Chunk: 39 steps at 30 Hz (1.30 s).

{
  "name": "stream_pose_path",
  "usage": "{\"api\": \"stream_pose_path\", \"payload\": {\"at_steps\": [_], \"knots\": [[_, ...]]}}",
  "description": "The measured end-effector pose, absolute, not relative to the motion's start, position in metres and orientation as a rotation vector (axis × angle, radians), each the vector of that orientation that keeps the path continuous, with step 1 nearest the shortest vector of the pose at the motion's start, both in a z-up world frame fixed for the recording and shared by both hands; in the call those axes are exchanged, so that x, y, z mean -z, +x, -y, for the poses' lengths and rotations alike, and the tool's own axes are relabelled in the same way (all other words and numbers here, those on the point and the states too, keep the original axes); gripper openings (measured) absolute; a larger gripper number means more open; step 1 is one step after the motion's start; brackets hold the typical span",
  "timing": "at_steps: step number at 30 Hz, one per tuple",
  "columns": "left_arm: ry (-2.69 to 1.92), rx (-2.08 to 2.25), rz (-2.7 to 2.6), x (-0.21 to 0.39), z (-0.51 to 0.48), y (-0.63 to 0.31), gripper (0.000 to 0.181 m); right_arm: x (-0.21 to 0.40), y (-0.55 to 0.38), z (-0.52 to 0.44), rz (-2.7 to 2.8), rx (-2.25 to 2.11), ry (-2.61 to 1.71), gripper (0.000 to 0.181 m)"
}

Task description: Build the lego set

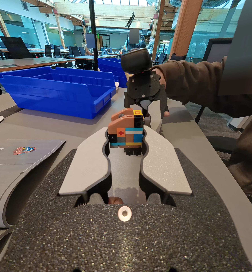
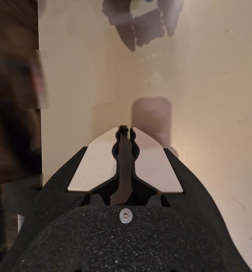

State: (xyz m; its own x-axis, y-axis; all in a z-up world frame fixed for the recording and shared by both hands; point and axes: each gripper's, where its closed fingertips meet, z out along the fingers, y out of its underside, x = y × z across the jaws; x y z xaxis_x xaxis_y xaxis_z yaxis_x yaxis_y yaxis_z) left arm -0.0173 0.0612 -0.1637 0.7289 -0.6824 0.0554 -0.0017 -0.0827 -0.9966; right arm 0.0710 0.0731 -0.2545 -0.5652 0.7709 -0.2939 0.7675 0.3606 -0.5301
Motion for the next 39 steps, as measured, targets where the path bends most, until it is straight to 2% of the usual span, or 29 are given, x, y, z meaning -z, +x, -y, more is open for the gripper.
{"api": "stream_pose_path", "payload": {"at_steps": [10,17,20,28,32,39], "knots": [[-1.566,0.617,-0.577,0.164,-0.061,-0.017,0.041,0.256,0.071,-0.069,2.579,-1.053,-1.509,0.008],[-1.548,0.673,-0.543,0.159,-0.059,-0.018,0.041,0.249,0.058,-0.069,2.336,-1.155,-1.546,0.008],[-1.511,0.745,-0.505,0.153,-0.057,-0.017,0.041,0.223,0.041,-0.067,2.132,-1.269,-1.481,0.008],[-1.33,0.997,-0.383,0.126,-0.046,-0.015,0.041,0.096,-0.005,-0.034,1.498,-1.65,-1.1,0.008],[-1.313,0.995,-0.369,0.123,-0.045,-0.017,0.041,0.082,-0.019,-0.032,1.358,-1.629,-1.068,0.008],[-1.311,0.966,-0.361,0.122,-0.045,-0.018,0.041,0.092,-0.031,-0.036,1.334,-1.488,-1.113,0.008]]}}
